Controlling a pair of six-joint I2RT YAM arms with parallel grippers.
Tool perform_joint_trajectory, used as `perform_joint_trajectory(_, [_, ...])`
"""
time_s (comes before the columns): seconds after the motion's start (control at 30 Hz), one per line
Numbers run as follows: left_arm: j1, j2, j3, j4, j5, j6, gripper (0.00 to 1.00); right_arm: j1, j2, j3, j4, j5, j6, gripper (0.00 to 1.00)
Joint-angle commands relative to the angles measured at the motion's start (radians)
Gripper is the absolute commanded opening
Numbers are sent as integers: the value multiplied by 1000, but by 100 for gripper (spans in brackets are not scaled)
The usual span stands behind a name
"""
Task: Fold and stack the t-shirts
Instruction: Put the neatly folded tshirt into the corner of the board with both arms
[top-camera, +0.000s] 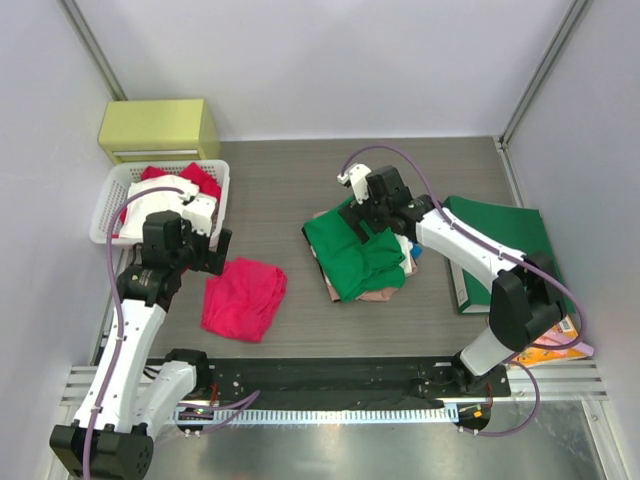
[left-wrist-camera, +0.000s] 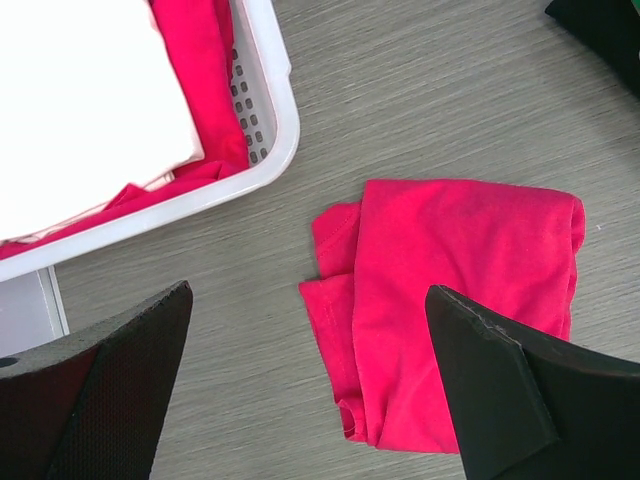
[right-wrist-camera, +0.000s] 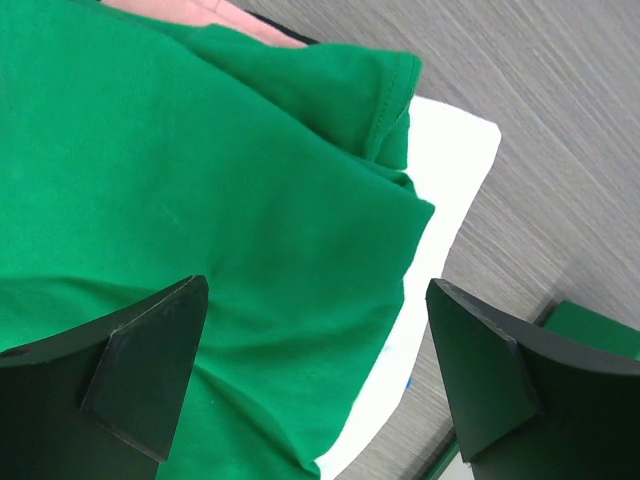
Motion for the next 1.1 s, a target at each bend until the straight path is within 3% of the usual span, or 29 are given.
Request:
perform_joint_trajectory(0.0, [5,-7,-3,53,-10,-6,100,4,-85,5,9,-38,32,98])
perform_joint_trajectory(0.13, [4,-2,-14,64,-11,-8,100,12,-108,-39,-21,-121,58,100])
perform_joint_trajectory(0.47, [4,23,-31,78,-11,-6,100,122,-131,-136,-13,-121,59,100])
perform_joint_trajectory(0.83, [5,-2,-25,56,-4,-6,100,102,215,-92,91,-156,74,100])
perform_joint_trajectory(1.07, [4,-31,-46,46,-1,3,100,72,309,-12,102,-124,43,100])
